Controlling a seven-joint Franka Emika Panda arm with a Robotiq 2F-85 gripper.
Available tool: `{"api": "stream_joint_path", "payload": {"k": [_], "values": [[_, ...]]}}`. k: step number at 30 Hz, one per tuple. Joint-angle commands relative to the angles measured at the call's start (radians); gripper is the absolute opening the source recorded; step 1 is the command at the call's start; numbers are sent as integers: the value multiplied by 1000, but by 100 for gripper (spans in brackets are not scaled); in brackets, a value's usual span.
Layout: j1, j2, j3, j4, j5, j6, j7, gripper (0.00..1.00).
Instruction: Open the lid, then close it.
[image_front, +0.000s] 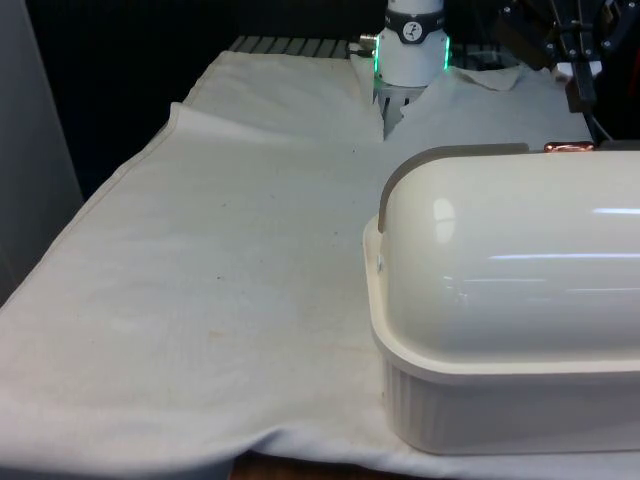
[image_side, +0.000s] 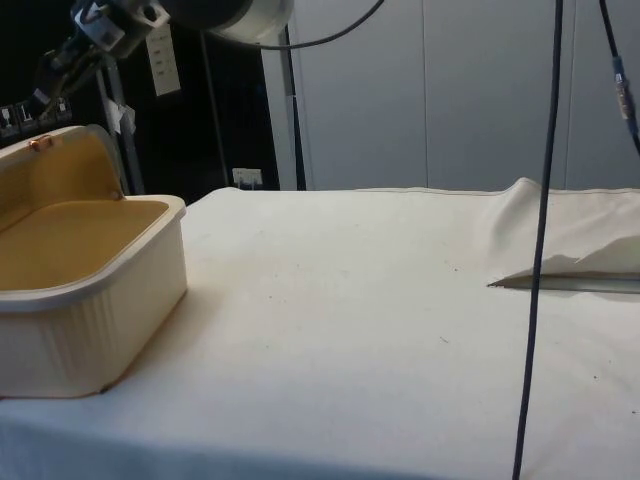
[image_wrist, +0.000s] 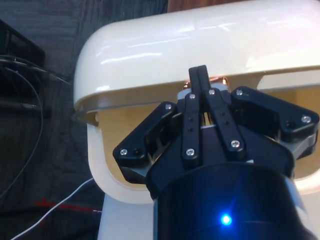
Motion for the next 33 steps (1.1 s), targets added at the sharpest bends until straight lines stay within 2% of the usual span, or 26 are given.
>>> {"api": "stream_joint_path", "payload": {"k": [1,3,4,5,11,12,13,20,21,22,27,29,30,31,33], "values": [[-8,14,21,16,3,10,0,0],[-5,23,21,30,2,8,1,0],[3,14,2,17,0,2,1,0],[-5,28,21,35,2,7,1,0],[-2,55,23,75,3,2,6,0],[6,50,5,66,0,1,6,0],[-1,59,24,80,3,1,7,0],[0,68,37,94,3,-16,17,0],[7,64,21,87,0,-10,18,0],[-1,68,39,95,3,-20,19,0],[-2,72,50,98,6,-49,35,0],[-3,74,52,100,6,-59,42,0],[7,66,31,88,0,-51,43,0],[-2,76,53,101,6,-64,46,0],[-2,82,55,106,7,-79,56,0]]}}
